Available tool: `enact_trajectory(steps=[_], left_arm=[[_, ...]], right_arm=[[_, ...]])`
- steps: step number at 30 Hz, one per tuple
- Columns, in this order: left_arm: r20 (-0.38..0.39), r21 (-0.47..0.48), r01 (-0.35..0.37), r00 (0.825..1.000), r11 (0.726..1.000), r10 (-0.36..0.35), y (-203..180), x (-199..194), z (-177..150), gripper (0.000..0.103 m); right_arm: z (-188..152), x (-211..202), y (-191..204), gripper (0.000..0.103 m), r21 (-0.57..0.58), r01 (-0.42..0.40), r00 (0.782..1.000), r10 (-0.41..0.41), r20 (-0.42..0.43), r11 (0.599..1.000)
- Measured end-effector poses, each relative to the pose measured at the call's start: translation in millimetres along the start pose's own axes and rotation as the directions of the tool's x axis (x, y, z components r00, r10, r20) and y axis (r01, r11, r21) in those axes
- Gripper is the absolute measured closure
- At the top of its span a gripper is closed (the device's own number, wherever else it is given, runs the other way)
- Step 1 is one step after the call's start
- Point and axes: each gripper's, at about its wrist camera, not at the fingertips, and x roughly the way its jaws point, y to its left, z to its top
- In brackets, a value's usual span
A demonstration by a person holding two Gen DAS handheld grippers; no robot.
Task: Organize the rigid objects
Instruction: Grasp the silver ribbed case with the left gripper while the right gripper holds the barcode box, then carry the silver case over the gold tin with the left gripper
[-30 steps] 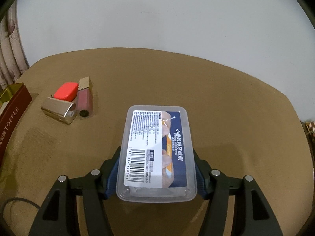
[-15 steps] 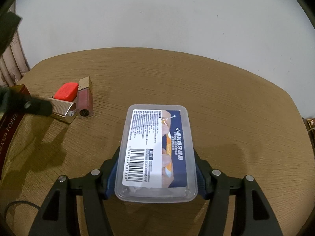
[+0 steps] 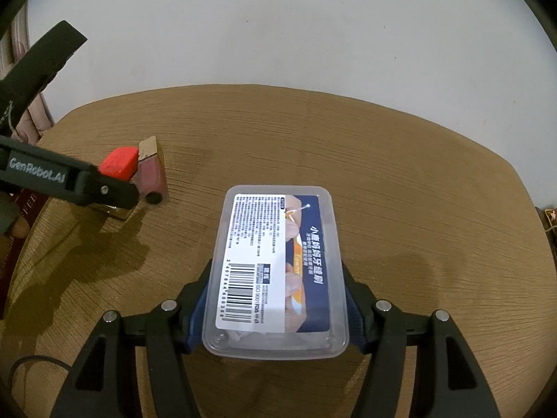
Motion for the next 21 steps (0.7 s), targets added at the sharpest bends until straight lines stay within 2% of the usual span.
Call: enact_trajectory(steps=[5,7,9,15,21], left_arm=[[0.010,-0.004,-0.031,0.999,1.000,0.031,-2.8,11.3,1.1,0.009],[0.030,0.005,-0.048,0.998,0.999,0.047,-8.7,13.9,2.2,0.022],[0.036,-0.005,-0.050,0.998,0.999,0.050,3.9,8.6,1.8,0.023],[0.072,0.007,-0.072,0.995,0.997,0.071,6.1,3.0,-10.7,0.023],[0.102,-0.019,-0.098,0.990,0.995,0.099,9.2,-8.1,-30.0,0.023]], right_arm=[[0.3,0.5,0.5,0.038,0.000,0.000,1.000,0.000,0.000,1.000],[0.1,0.5,0.0,0.038,0.001,-0.002,1.000,0.002,0.000,1.000],[0.6,0.3,0.5,0.038,0.000,0.000,1.000,0.000,0.000,1.000],[-0.2,1.3,-0.6,0.038,0.000,0.000,1.000,0.000,0.000,1.000],[-0.1,0.3,0.9,0.038,-0.003,0.003,1.000,-0.003,-0.001,1.000]])
